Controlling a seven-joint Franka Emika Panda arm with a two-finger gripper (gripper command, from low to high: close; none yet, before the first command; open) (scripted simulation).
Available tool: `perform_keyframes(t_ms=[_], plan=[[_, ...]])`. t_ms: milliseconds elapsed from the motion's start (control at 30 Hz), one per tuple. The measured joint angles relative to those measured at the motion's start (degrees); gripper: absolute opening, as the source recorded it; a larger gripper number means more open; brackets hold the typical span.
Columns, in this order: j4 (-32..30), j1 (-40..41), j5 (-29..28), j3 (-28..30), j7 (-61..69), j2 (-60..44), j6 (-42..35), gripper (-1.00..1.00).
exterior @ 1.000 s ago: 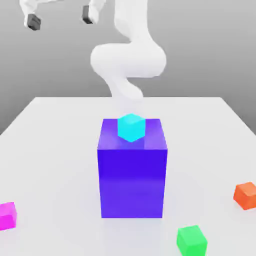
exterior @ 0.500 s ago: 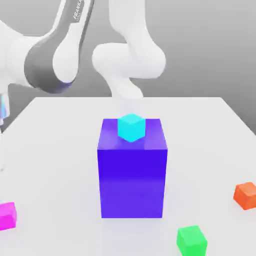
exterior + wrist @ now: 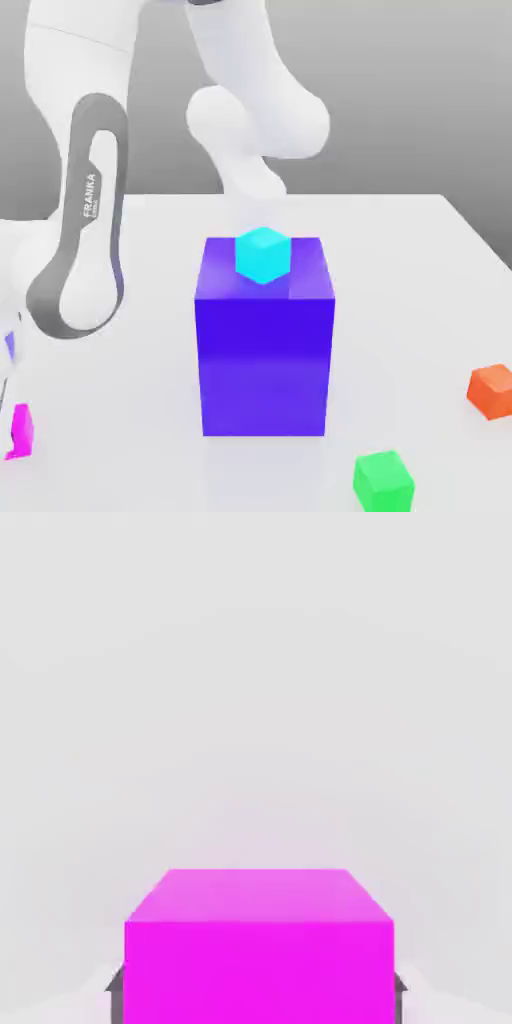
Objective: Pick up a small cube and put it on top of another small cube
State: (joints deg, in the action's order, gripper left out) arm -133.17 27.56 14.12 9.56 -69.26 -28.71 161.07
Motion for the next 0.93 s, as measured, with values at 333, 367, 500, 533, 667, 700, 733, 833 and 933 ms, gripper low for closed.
perform_keyframes(t_ms=[333, 367, 500, 533, 667, 700, 733, 833, 933], plan=[[-3.06, -9.26, -8.28, -3.18, 1.33, 12.24, -8.85, -1.0], [-3.31, -10.71, -9.07, -4.64, 2.36, 12.82, -9.14, -1.0], [-4.46, -16.28, -12.07, -10.42, 6.45, 15.12, -10.15, -1.0], [-4.79, -17.64, -12.78, -11.86, 7.49, 15.71, -10.38, -1.0], [-6.12, -23.11, -15.56, -17.7, 11.7, 17.83, -11.12, -1.0], [-6.08, -24.59, -16.52, -19.04, 12.54, 17.48, -10.85, -1.0], [-5.79, -26.2, -17.85, -20.21, 13.16, 16.39, -10.11, -1.0], [-4.31, -31.01, -22.87, -21.04, 13.01, 10.12, -5.6, 1.0], [-4.31, -31.01, -22.87, -21.04, 13.01, 10.12, -5.6, 1.0]])
